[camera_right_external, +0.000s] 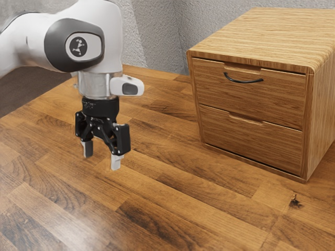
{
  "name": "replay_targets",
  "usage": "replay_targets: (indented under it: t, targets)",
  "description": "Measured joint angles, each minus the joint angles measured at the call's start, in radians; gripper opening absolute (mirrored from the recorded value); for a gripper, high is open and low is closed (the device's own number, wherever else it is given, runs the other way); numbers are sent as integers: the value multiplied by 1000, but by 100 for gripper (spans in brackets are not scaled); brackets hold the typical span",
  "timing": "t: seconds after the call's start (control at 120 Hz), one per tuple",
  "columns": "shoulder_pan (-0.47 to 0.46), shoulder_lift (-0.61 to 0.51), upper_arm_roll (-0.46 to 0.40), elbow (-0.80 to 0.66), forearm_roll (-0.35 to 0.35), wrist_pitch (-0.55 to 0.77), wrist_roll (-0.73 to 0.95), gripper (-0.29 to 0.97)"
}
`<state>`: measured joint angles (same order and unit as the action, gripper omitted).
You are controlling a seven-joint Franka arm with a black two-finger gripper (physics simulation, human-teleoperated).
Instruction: Pull the drawer handle with one arm to open the drawer
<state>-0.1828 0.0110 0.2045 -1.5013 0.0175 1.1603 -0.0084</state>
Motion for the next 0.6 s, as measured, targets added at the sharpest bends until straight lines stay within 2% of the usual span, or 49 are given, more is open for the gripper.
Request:
replay_targets:
  t: [0.167, 0.25, 0.342, 0.442, 0.6]
  targets:
    - [33, 0, 3, -5, -4, 193, -3, 68]
    - [56, -7, 3, 2, -12, 242, -5, 68]
    - [91, -80, -8, 68, -16, 260, -30, 68]
    - [170, -99, -49, 89, -58, 269, -167, 68]
    - [148, -13, -119, 91, -79, 371, -498, 68]
